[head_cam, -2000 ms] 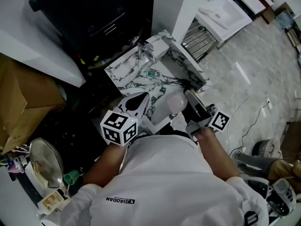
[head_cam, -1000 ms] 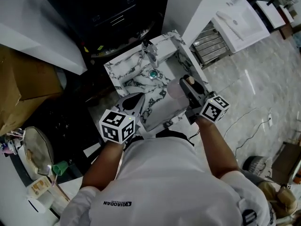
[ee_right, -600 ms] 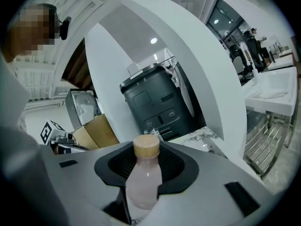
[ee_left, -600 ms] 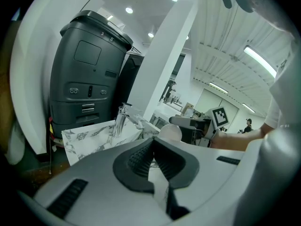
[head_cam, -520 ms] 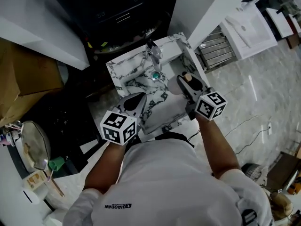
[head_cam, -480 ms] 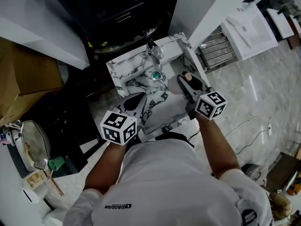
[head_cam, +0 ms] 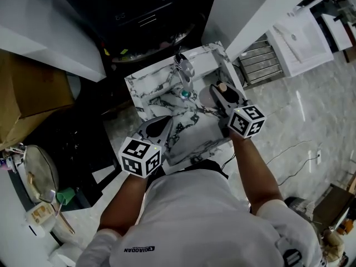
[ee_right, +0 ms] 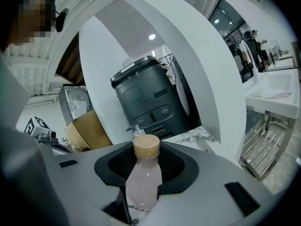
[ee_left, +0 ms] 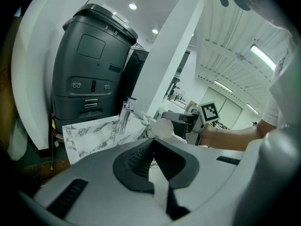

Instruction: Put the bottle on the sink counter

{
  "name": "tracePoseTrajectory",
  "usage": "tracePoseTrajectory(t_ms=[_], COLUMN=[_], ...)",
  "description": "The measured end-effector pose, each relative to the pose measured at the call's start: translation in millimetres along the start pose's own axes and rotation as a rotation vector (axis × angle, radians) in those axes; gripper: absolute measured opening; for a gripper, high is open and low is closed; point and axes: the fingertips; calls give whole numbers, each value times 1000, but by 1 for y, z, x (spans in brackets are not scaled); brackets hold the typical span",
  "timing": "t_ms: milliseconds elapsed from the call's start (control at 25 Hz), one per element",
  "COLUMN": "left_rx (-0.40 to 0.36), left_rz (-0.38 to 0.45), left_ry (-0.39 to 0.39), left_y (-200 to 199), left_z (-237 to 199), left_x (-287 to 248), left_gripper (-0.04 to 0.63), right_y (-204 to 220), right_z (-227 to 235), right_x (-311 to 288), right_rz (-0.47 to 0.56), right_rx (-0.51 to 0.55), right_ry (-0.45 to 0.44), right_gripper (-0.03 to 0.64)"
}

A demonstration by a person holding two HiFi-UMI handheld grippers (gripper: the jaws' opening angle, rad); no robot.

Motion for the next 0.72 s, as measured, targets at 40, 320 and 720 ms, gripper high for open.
tracePoseTrajectory(t_ms=[40, 320, 720], left_rx=[2, 19, 51], left_rz=[0, 10, -12], left_ry=[-2, -8, -11], left_y=[0, -5, -2], left_z=[-2, -12, -24], left_x=[-2, -12, -25], left_gripper=[14, 14, 14], right_y=[0, -6, -23], right_z=[4, 27, 57], right_x=[-3, -25, -53], right_rz=[-3, -21, -9], right_rx=[4, 38, 40], right_ry=[7, 53, 97], right_gripper=[160, 160, 160])
Point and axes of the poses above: the fingertips, and each gripper's own axes: x backward along the fingers, z to its right, y out of its underside, and after that the axes turned 13 degrees about -z, right-handed
